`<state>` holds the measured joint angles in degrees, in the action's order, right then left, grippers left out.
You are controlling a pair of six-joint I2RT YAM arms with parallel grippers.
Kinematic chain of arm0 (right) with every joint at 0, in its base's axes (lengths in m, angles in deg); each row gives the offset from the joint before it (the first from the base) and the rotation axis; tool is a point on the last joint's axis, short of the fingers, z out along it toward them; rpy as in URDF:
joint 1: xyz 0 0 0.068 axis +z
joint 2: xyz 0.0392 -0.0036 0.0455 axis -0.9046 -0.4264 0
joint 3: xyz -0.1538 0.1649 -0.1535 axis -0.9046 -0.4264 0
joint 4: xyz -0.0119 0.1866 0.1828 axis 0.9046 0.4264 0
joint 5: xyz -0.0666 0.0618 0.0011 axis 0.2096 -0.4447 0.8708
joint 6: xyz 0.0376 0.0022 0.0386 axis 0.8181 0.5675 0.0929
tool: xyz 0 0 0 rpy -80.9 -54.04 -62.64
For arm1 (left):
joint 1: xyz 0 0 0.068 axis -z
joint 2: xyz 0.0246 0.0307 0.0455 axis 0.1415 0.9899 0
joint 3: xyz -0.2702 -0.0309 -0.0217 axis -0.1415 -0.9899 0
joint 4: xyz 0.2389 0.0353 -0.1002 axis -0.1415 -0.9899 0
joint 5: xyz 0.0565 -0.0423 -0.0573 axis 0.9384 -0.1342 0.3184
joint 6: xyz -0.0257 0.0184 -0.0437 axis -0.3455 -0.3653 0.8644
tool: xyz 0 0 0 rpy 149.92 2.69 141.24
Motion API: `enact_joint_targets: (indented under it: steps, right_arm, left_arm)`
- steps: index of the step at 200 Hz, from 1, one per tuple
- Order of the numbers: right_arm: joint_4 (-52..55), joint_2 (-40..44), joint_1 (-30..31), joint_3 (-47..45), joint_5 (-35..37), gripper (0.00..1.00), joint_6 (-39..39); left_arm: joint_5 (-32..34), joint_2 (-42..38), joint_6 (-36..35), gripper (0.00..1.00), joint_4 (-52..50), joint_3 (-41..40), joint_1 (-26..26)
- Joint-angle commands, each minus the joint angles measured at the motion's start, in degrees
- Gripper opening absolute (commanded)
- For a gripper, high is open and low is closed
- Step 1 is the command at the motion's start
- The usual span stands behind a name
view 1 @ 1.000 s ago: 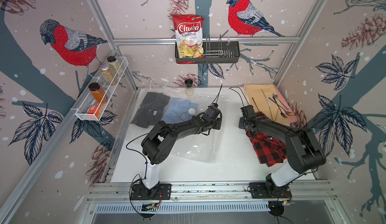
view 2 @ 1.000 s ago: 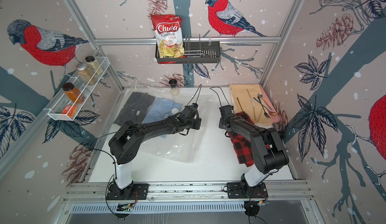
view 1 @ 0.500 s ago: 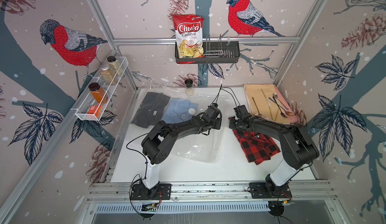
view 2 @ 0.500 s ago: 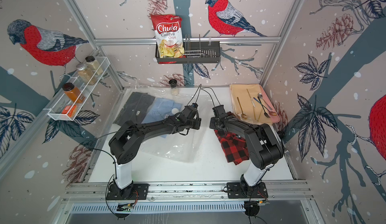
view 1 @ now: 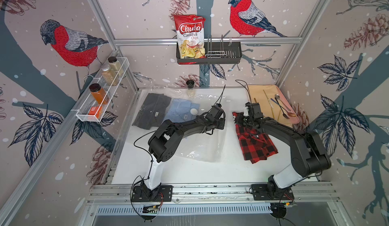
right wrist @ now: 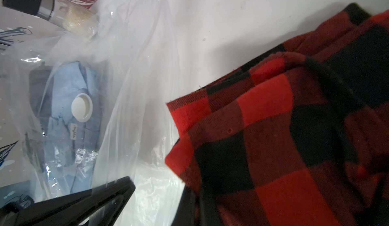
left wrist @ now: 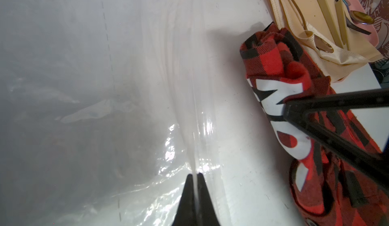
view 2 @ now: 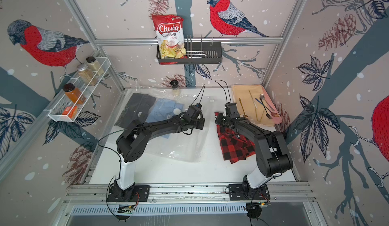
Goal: Place the folded shirt into the vacuum bag
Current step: Pick up the shirt from the center of the board, then place the shirt in the vacuum bag.
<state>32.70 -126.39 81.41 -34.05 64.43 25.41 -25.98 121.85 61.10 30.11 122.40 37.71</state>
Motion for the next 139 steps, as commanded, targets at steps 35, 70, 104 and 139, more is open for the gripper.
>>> enact_joint_targets:
  steps: [35, 70, 104, 139]
  right_arm:
    - [-17.2, 0.4, 0.4, -2.0, -12.9, 0.0, 10.2]
    - [-26.2, -3.3, 0.9, -3.4, -16.2, 0.0, 16.4]
    - [-38.8, -9.5, 1.2, -5.6, -20.9, 0.0, 23.9]
    - [-49.1, -15.6, 1.5, -7.2, -23.5, 0.0, 29.7]
  left_arm:
    - [-2.0, 0.8, 0.5, 0.0, 1.7, 1.1, -0.1]
    - [-1.9, -0.4, 0.8, 0.0, 1.6, 0.5, -0.1]
    - [-1.7, -3.1, 1.3, 0.0, 2.3, -0.7, -0.1]
    - [-1.8, -4.8, 1.3, 0.0, 2.3, -0.9, -0.1]
